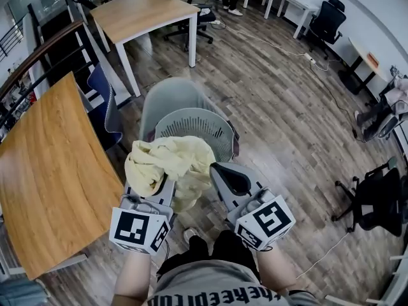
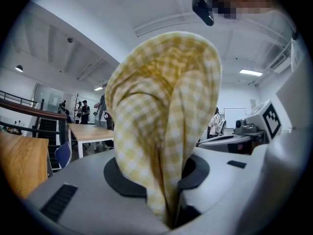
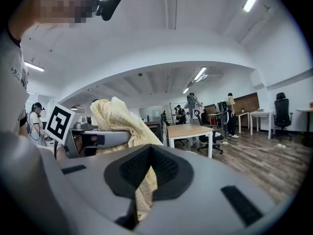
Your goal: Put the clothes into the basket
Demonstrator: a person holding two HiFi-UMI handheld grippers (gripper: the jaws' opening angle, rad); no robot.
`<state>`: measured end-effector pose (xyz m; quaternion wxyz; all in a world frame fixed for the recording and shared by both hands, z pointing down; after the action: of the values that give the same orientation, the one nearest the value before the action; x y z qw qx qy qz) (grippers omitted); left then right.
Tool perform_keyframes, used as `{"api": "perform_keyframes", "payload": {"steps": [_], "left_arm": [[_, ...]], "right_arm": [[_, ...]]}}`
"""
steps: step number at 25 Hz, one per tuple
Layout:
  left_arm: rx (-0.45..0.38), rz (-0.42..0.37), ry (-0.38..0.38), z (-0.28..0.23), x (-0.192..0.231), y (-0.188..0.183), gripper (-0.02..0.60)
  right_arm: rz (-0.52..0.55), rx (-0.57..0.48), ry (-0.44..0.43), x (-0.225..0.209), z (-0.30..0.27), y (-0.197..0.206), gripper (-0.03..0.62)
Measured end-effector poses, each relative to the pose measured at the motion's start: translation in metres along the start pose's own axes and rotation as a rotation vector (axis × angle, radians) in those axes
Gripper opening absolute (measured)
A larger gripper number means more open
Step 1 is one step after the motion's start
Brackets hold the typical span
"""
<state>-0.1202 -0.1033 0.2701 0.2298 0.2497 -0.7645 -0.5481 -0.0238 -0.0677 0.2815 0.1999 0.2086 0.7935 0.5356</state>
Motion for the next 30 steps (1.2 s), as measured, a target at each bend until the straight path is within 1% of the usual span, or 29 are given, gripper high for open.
{"api": "perform_keyframes", "payload": {"steps": [6,15,22,30], "left_arm": [[0.008,0.014,0.012,-0.009,0.011,0.004,0.117],[0.014,0.028,-0.010,-0.042,0.026,0.001,0.117],[0.035,0.037,-0.035,-0.079,0.046,-0.003,0.117],[0.080,0.087,-0.058,-0.124,0.071,0.008,0.117]], "right_arm": [[-0.004,0.022,0.020,-0.003,-0.006,0.005,0.009],[-0.013,0.033,0.013,-0.034,-0.030,0.007,0.009],[-0.025,0.053,-0.026,-0.064,-0.064,0.000,0.009],[-0.044,0.093,-0.063,-0.096,-0.099,0.007,0.009]]}}
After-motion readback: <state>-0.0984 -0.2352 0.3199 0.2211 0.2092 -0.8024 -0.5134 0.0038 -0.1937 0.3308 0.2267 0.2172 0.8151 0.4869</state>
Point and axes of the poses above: the fingertips, and each gripper's own axes: z backward along the fingers, x to its left, y out of its underside, the point moved 1 cm from there along z, backward along the fingers, and after that the axes turned 13 degrees about x, right-handed, at the moved point
